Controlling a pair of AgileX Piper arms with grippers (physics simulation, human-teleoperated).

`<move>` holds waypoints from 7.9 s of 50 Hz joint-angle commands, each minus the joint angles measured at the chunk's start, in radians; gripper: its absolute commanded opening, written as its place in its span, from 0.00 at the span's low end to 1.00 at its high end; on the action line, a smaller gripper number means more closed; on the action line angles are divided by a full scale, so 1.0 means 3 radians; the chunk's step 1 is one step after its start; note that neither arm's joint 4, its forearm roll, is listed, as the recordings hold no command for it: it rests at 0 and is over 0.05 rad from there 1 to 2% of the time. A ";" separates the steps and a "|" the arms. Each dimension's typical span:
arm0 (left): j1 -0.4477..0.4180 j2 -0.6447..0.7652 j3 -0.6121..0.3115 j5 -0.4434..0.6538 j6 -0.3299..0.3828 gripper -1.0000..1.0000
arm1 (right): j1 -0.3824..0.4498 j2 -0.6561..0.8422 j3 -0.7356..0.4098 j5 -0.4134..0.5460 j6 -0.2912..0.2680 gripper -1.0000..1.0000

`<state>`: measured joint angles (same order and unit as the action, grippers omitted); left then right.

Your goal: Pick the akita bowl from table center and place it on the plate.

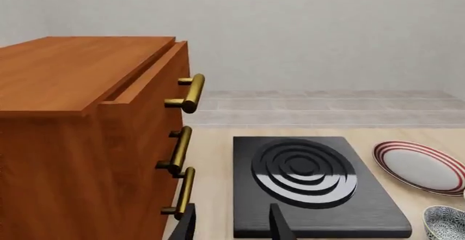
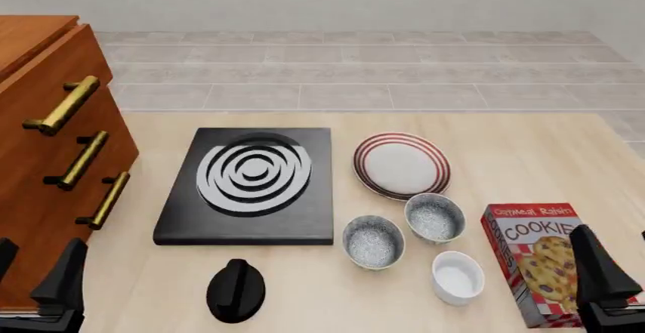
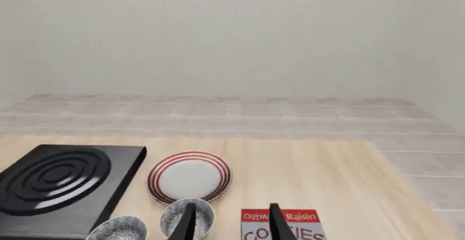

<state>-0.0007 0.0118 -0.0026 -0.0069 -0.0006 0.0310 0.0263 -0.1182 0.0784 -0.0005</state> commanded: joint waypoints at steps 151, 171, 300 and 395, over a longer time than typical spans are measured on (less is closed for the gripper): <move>0.0002 -0.0008 0.0000 0.0005 0.0004 1.00 | 0.2193 0.5523 -0.2527 0.1280 -0.1604 1.00; 0.0002 -0.0008 0.0000 0.0005 0.0003 1.00 | 0.2336 0.5628 -0.2354 0.1036 -0.1507 1.00; 0.0001 -0.0008 0.0000 0.0005 0.0003 1.00 | 0.1080 0.6290 -0.4427 0.1767 -0.1418 0.00; 0.0001 -0.0008 0.0000 0.0005 0.0002 1.00 | 0.0977 0.6821 -0.4384 0.1278 -0.1144 0.00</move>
<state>-0.0002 0.0095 -0.0027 -0.0054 0.0001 0.3248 2.0701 -1.4365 0.4652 -0.3434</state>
